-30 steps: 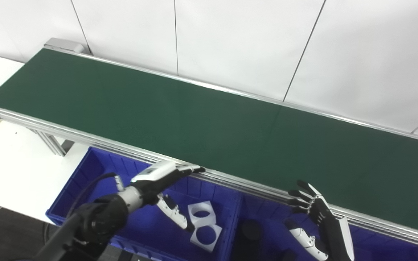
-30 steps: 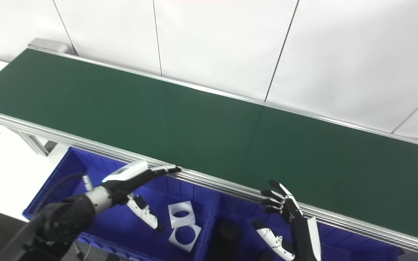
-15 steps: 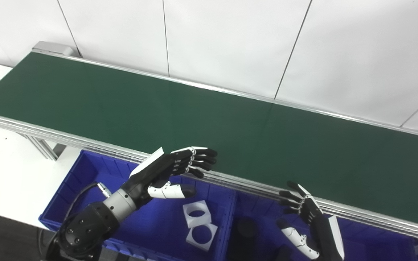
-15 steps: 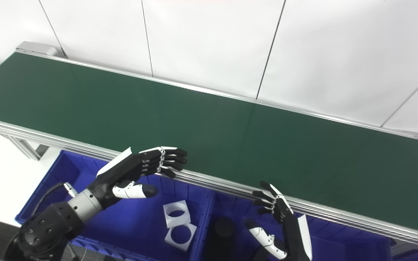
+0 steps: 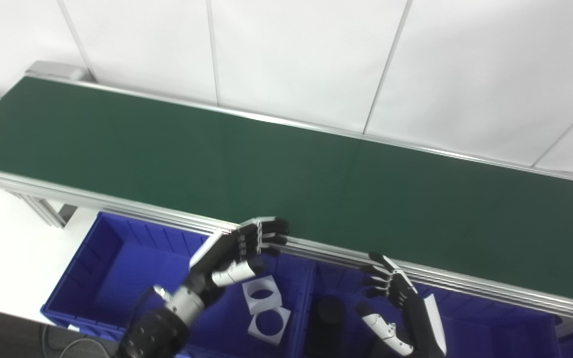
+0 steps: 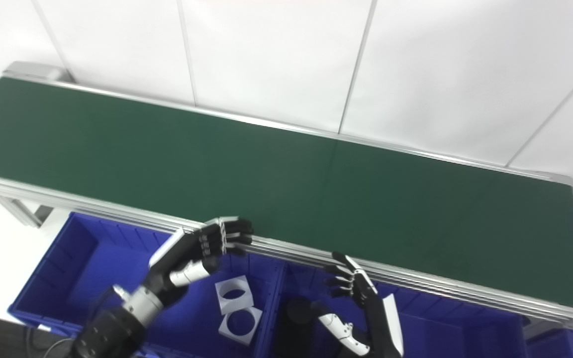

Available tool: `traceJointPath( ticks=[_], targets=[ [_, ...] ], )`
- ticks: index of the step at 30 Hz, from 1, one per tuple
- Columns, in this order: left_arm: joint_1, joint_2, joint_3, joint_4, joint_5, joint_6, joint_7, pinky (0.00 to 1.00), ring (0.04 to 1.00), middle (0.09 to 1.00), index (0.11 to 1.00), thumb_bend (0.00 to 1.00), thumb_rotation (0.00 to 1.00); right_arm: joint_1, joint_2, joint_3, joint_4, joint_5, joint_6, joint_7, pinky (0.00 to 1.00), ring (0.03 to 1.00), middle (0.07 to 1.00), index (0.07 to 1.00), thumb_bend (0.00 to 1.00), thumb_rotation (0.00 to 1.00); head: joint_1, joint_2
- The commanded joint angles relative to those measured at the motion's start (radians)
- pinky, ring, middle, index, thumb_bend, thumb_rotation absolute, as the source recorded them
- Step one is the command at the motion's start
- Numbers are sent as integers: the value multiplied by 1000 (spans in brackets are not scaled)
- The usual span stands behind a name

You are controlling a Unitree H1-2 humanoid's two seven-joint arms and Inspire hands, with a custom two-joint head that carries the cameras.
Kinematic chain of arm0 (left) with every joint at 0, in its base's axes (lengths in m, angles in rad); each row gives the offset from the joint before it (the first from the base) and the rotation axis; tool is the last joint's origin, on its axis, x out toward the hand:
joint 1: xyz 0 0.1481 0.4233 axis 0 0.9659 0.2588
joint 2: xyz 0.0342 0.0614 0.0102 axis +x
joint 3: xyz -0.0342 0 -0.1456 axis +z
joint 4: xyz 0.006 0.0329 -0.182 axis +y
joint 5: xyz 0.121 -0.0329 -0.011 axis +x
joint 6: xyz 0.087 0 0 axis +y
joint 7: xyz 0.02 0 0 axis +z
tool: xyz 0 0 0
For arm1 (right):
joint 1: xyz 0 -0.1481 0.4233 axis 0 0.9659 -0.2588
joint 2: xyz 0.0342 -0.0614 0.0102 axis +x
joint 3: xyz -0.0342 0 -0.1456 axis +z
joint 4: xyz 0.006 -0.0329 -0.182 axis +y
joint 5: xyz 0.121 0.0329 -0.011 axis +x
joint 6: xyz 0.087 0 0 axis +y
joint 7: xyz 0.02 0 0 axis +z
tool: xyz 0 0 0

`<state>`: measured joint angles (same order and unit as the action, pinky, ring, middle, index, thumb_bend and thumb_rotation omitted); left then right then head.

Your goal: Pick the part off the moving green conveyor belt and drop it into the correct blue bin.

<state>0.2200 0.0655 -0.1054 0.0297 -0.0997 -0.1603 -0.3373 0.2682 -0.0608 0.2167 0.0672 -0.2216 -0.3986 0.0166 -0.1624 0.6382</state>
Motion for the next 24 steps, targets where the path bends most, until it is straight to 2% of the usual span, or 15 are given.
traceJointPath(
  ticks=[1,13,18,24],
  targets=[
    [-8,6,-3,-15,-18,-74,-3,739,799,816,789,964,632,-1,20,7,-10,-5,-68,-21,595,674,747,835,650,585,-12,-4],
    [-16,35,-8,33,-85,-92,-43,726,790,800,773,950,582,-28,45,61,46,-39,-71,-96,626,702,765,835,633,607,-135,-27],
    [-23,54,4,53,-114,-94,-58,729,789,800,772,938,565,-45,67,71,76,-49,-70,-105,633,703,766,838,657,616,-213,-37],
    [-30,66,16,55,-128,-66,-61,759,806,809,765,965,547,-64,84,79,102,-79,-69,-125,626,708,767,841,666,638,-231,-34]
  ],
)
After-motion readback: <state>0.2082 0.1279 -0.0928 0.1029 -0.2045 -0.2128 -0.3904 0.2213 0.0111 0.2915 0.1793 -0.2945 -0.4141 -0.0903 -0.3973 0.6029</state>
